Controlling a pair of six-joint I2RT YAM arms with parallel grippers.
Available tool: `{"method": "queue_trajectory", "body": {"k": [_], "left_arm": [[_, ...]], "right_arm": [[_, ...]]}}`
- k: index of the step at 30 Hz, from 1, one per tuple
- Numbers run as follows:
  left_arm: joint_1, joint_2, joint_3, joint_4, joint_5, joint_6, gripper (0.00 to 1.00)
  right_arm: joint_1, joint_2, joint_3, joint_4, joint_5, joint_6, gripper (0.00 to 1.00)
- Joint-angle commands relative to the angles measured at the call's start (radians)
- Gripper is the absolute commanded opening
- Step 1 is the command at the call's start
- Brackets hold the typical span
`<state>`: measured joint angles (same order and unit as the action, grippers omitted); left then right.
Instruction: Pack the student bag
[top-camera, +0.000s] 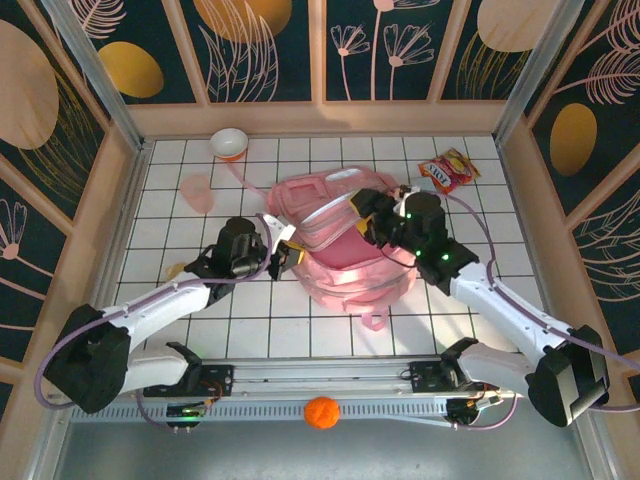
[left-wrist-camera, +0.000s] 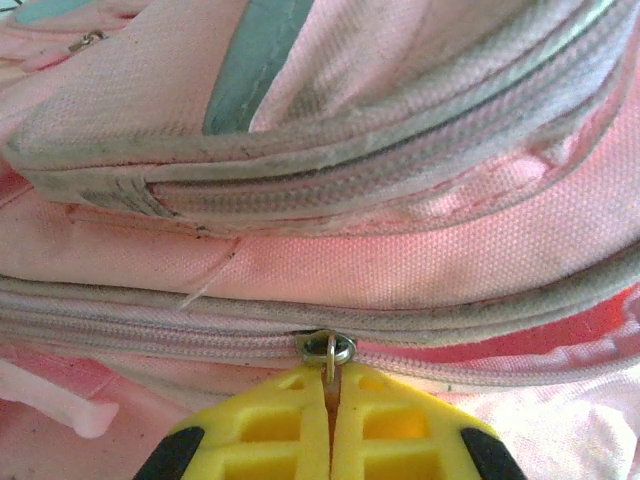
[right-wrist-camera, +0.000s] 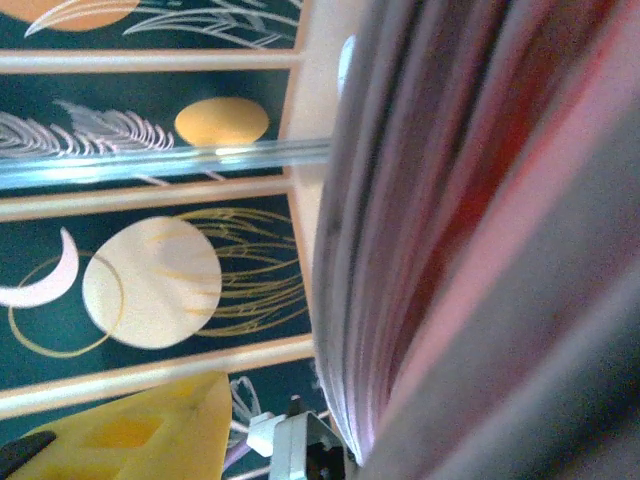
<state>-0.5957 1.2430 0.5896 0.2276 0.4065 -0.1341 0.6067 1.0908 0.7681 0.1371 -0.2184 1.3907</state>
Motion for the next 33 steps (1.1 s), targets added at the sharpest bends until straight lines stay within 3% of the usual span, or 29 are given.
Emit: {"method": "queue_trajectory", "body": {"k": [1,8,12,14,23,27,30,33], "left_arm": [[-0.011,0.011,0.058,0.126,-0.037,-0.053,0.0],[-0.013,0.044,0.077,0.154,-0.038,-0.084,0.0],[-0.014,0.04,0.094,0.096,-0.035,-0.028,0.0],[-0.011,0.036,0.111,0.005,-0.097,0.04,0.0],[0.131,0.034,0.106,-0.099,-0.189,0.04,0.0],[0.153,0.073,0.14,-0.1,-0.247,0.035,0.0],[0.158,0.12,0.171,-0.105,-0.291,0.01,0.0],[0.161,0.154,0.194,-0.116,-0.325,-0.021,0.0]], "right_arm": [[0.07,-0.015,0.0,0.028,0.149,0.045,0.55],[0.136,0.051,0.031,0.001,0.197,0.053,0.53],[0.134,0.073,0.062,-0.053,0.172,-0.002,0.19],[0.102,0.062,0.09,-0.098,0.12,-0.063,0.01],[-0.112,0.011,0.271,-0.327,-0.238,-0.357,0.0],[-0.174,0.025,0.322,-0.328,-0.422,-0.393,0.0],[-0.184,0.036,0.365,-0.335,-0.47,-0.402,0.0],[-0.192,0.028,0.397,-0.363,-0.423,-0.403,0.0]]}}
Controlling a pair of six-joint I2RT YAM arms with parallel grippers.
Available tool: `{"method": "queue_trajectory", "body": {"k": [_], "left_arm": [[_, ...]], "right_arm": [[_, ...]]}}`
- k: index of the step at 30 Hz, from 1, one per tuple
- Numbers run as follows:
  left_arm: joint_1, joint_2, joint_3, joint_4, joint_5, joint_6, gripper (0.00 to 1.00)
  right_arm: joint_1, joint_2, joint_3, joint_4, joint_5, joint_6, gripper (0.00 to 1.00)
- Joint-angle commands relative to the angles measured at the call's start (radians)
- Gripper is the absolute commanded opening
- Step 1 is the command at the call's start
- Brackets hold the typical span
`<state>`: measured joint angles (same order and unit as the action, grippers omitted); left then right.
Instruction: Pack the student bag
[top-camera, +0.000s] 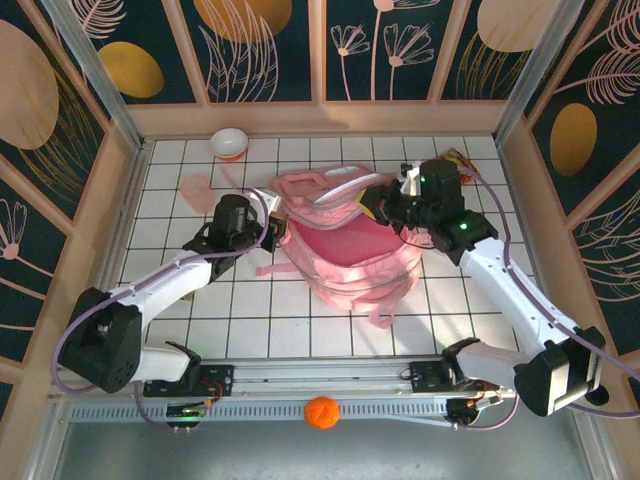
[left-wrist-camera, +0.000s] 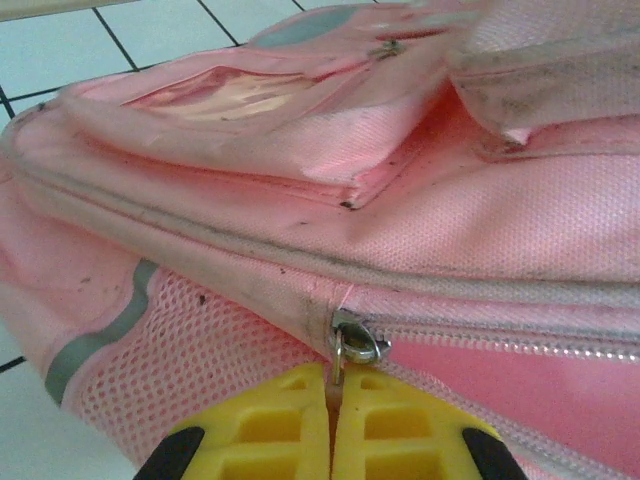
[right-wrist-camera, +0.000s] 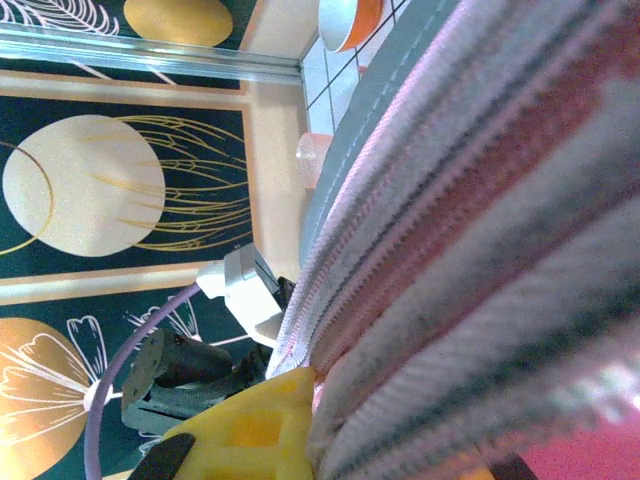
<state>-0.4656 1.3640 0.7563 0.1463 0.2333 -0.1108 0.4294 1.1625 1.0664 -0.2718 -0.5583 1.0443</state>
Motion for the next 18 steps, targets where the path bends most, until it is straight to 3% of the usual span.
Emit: {"method": "queue_trajectory", "body": {"k": [1,3,7,10,13,18], "left_arm": [[0.031,0.037,0.027,-0.028,-0.157,-0.056,0.0],[0.032,0.029,0.025,-0.005,-0.15,-0.073,0.06],[0.031,-0.003,0.05,-0.009,-0.142,-0.117,0.48],[0.032,-0.033,0.091,-0.067,-0.16,-0.173,0.66],[0.031,-0.073,0.094,-0.083,-0.142,-0.189,0.75],[0.031,-0.191,0.024,0.008,-0.118,-0.187,0.79]], "right_arm": [[-0.016,-0.05,0.1,0.049,-0.05,-0.05,0.0],[-0.014,-0.065,0.077,0.085,0.02,-0.014,0.0],[0.021,-0.098,-0.04,0.258,0.179,0.095,0.0],[0.074,-0.083,-0.08,0.337,0.289,0.127,0.0],[0.127,-0.033,-0.072,0.387,0.36,0.119,0.0],[0.194,0.081,-0.033,0.46,0.385,0.092,0.0]]}}
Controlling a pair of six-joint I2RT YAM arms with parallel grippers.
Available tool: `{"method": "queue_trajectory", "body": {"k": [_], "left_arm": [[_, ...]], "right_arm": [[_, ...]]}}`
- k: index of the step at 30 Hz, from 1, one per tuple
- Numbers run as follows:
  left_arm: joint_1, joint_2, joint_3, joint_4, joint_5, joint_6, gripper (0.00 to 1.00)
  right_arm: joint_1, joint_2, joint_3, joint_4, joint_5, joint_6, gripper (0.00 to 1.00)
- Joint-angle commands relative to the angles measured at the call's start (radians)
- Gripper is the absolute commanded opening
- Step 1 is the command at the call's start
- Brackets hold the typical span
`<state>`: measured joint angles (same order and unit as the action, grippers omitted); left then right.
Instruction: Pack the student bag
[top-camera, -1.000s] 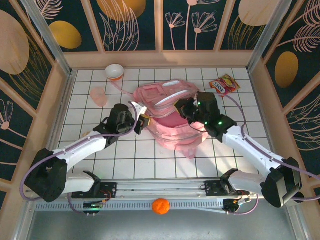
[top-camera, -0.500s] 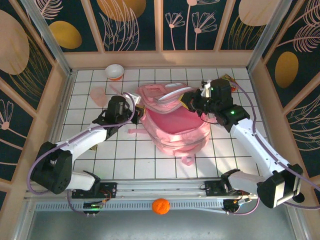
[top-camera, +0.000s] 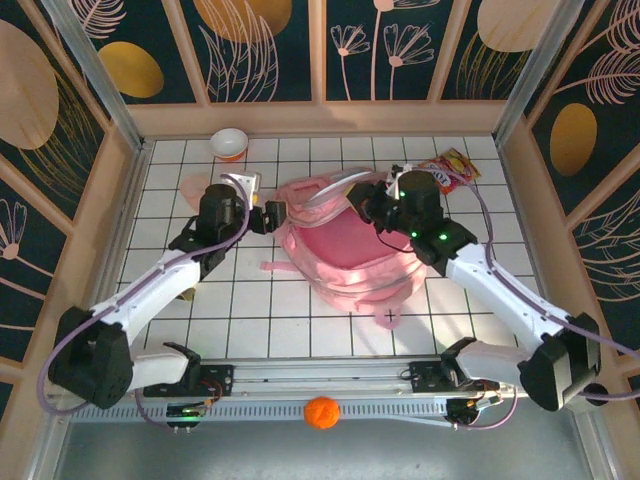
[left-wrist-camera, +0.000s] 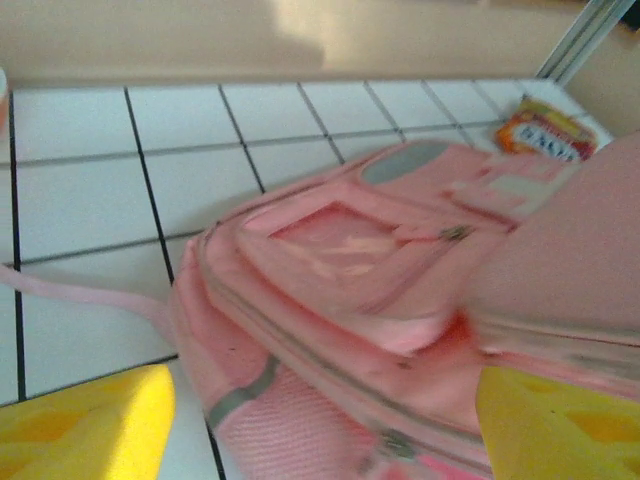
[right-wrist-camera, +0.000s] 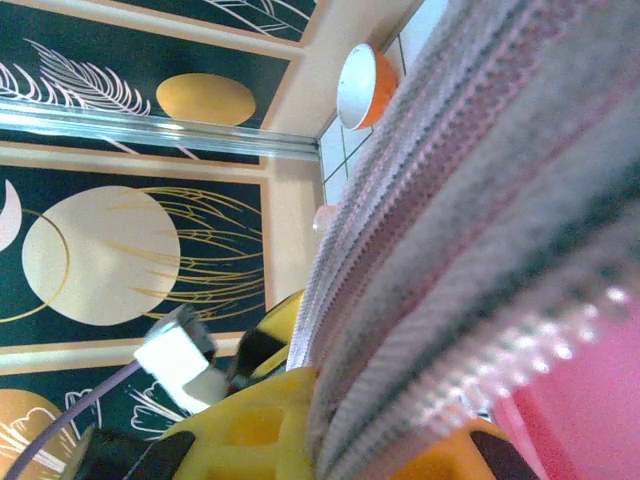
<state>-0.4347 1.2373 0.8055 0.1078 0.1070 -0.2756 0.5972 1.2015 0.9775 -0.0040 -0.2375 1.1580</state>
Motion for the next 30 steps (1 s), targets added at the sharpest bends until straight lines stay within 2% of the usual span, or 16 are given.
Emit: {"method": "queue_trajectory", "body": {"k": [1,8,16,19,24,25,27,30], "left_arm": [[0.001,-0.09,-0.038,0.058,-0.003,-0.02,0.8],[0.001,-0.215,-0.103,0.088,-0.063,0.077,0.82],[0.001,-0.298,-0.169,0.095,-0.089,0.215,0.85],[0.001,-0.303,-0.172,0.096,-0.024,0.29,0.84],[0.001,-0.261,-0.129,0.028,0.258,0.567,0.81],[0.001,-0.246,-0.118,0.008,0.286,0.612,0.8],[-0.001,-0.204,-0.086,-0.028,0.302,0.697,0.76],[-0.009,-0.146,-0.057,-0.009,0.25,0.748,0.76]], "right_arm": [[0.037,0.064,0.063,0.202,0.069,-0.021,0.0],[0.079,0.218,0.087,0.341,0.039,0.021,0.0],[0.109,0.294,0.118,0.336,0.046,0.018,0.0],[0.124,0.296,0.117,0.307,0.092,0.055,0.0],[0.143,0.296,0.112,0.321,0.118,0.098,0.0],[0.147,0.295,0.109,0.327,0.12,0.102,0.0],[0.153,0.294,0.104,0.338,0.124,0.112,0.0],[0.158,0.295,0.102,0.341,0.121,0.124,0.0]]}}
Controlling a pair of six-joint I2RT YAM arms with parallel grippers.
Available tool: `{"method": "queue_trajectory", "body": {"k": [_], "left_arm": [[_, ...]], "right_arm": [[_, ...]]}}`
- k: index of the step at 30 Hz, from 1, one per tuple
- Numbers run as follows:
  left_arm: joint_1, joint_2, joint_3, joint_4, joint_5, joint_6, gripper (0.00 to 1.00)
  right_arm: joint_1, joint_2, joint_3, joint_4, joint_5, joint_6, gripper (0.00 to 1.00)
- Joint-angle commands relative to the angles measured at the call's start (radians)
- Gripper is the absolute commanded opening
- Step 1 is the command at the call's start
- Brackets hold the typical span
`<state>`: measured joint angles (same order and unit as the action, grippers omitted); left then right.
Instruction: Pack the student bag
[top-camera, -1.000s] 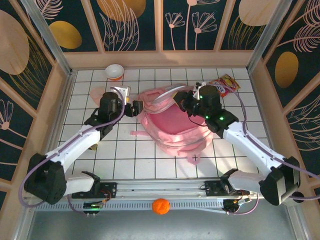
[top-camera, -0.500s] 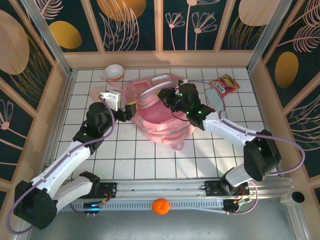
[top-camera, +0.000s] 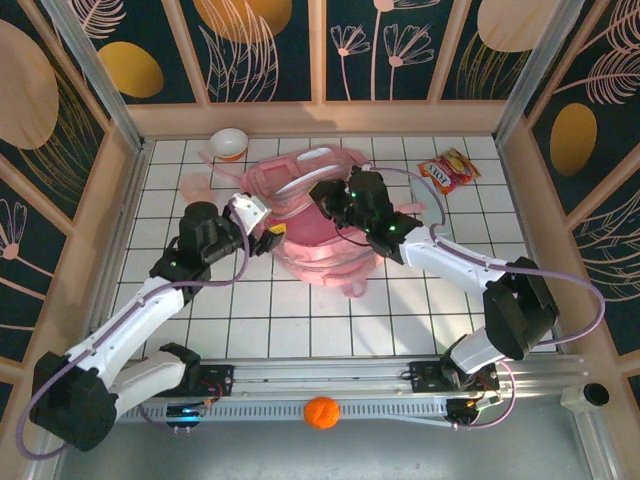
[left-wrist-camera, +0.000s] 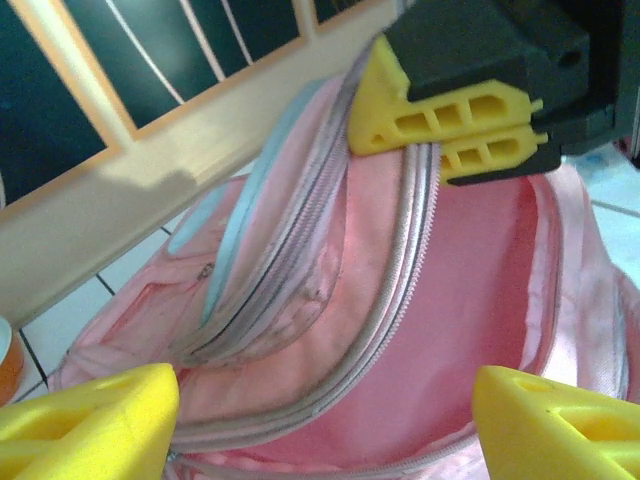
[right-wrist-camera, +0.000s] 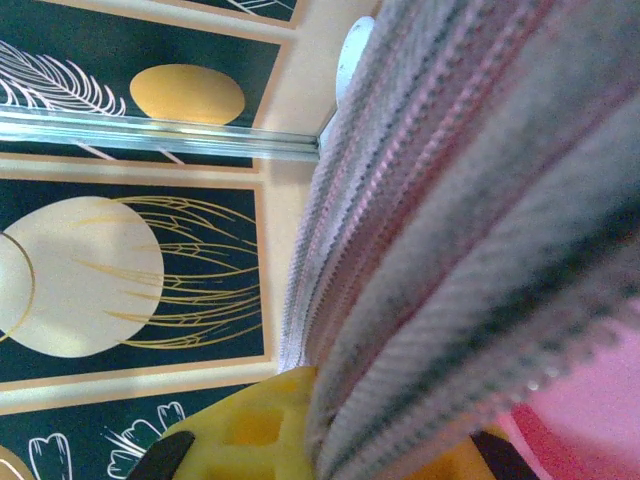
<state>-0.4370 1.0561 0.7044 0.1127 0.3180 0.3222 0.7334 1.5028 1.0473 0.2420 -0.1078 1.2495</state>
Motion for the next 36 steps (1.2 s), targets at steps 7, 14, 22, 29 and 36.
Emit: {"method": "queue_trajectory", "body": {"k": [7,14,22,29,36], "left_arm": [[-0.064,0.125,0.064,0.09,-0.046,0.182,0.73],[-0.118,0.16,0.036,0.226,-0.129,0.102,0.43],[-0.116,0.067,-0.063,0.228,-0.191,0.137,0.0],[-0.117,-0.002,-0.126,0.19,-0.142,0.191,0.0],[-0.116,-0.035,-0.144,0.153,-0.093,0.213,0.0]], "right_arm": [[0.033,-0.005,0.04,0.101,-0.019,0.048,0.0],[0.047,-0.013,0.035,0.093,-0.023,0.059,0.0],[0.014,-0.154,-0.077,-0.021,0.044,0.073,0.36],[-0.088,-0.26,-0.247,0.068,-0.039,0.158,0.39],[-0.085,-0.237,-0.259,0.052,-0.041,0.161,0.35]]}}
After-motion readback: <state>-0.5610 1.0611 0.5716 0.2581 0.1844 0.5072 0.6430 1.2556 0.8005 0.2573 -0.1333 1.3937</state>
